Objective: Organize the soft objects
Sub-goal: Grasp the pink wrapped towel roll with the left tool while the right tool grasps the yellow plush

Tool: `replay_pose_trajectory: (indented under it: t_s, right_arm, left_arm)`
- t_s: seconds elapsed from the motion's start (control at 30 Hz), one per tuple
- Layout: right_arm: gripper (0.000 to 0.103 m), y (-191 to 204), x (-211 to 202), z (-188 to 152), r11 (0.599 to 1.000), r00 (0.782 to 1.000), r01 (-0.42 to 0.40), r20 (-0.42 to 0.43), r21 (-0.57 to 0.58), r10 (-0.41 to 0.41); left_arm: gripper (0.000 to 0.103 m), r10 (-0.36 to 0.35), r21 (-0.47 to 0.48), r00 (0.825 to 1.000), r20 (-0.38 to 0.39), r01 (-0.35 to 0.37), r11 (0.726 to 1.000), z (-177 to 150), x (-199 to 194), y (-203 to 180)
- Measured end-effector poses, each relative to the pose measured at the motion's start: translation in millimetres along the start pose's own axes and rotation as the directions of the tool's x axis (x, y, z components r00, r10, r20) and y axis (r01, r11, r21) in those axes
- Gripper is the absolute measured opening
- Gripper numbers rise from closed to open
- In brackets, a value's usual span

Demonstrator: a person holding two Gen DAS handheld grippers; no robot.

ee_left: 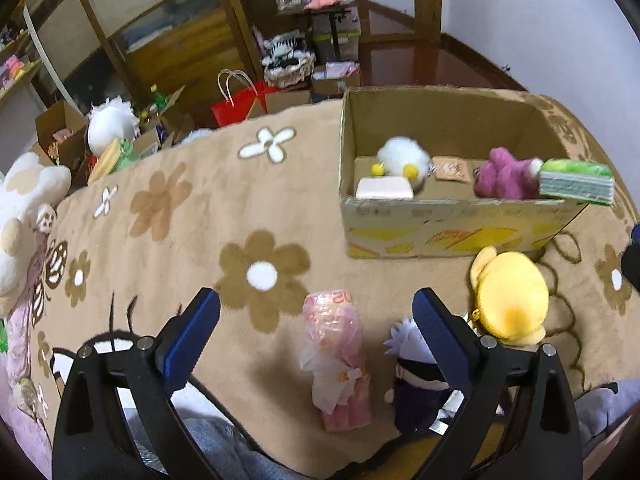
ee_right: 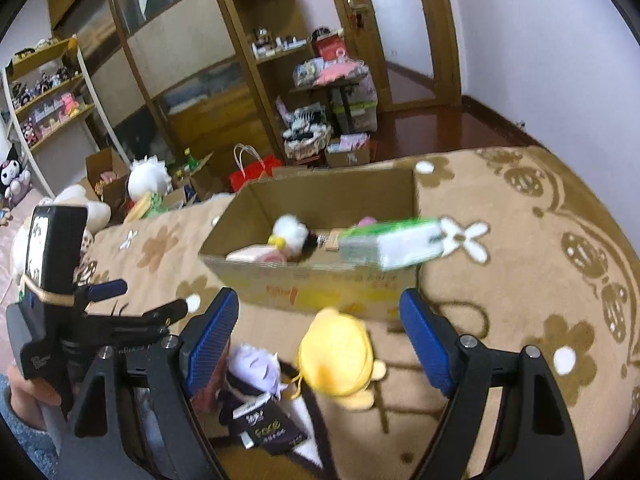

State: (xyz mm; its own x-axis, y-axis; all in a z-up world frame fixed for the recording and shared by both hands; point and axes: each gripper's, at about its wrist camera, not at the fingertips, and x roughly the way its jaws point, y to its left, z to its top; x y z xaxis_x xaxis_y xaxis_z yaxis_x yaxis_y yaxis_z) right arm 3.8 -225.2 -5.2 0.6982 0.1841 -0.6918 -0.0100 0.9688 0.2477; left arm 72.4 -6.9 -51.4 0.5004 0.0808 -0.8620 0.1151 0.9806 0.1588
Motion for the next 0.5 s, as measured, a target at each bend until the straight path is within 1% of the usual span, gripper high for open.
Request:
replay_pose_trajectory:
  t_s: [0.13, 0.27, 0.33, 0.5]
  right_arm:
    - [0.087, 2.5, 11.5, -7.1, 1.000, 0.999, 0.005, -0.042, -0.015, -0.006]
    - [0.087, 5.1, 24.2, -12.6, 1.000, 0.998, 0.010, -0.069, -0.027, -0.012]
    - [0.087, 7.7, 33.8, -15.8, 0.999, 0.996, 0.020, -0.091, -0.040, -0.024]
    - [0.087, 8.5, 55.6, -20.7, 0.998, 0.989, 0.043, -0.139, -0.053, -0.050]
  left_arm:
    - [0.096, -0.007, -0.021, 0.998, -0.067, 0.006, 1.000, -1.6, 18.5, 3.7]
    - [0.096, -0.018, -0.048, 0.990, -0.138, 0.012, 0.999, -4.7, 39.1, 4.6]
    - [0.096, -0.018, -0.063, 0.987, -0.160, 0.008, 0.998, -5.5, 46.5, 5.1]
    - [0.096, -0.043, -0.095, 0.968, -0.248, 0.020, 0.995, -8.0, 70.4, 3.1]
